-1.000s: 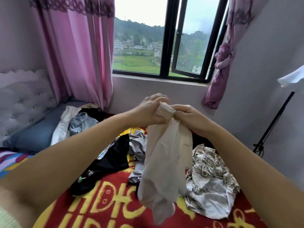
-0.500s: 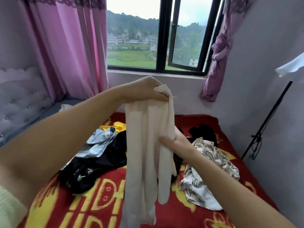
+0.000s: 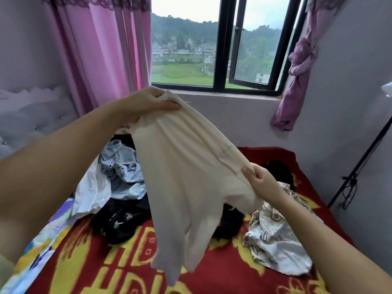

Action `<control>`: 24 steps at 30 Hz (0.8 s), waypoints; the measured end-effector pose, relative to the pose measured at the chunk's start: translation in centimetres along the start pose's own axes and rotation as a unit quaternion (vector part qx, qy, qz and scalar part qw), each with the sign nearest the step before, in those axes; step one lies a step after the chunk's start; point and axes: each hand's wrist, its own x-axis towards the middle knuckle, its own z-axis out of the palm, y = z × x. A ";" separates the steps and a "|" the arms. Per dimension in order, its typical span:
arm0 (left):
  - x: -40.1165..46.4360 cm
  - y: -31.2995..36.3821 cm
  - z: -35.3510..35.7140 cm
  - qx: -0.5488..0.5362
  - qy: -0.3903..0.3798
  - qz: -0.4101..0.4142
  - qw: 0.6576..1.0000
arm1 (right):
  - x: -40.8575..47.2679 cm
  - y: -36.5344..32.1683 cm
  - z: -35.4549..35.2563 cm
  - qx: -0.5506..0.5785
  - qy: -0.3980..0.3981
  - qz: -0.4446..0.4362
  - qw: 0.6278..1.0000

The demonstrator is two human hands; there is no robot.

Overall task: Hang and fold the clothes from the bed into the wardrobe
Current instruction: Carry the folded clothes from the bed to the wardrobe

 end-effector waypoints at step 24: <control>0.9 -15.2 -9.5 0.233 0.336 -0.063 0.910 | 13.3 -0.7 9.3 -0.300 0.011 0.019 0.954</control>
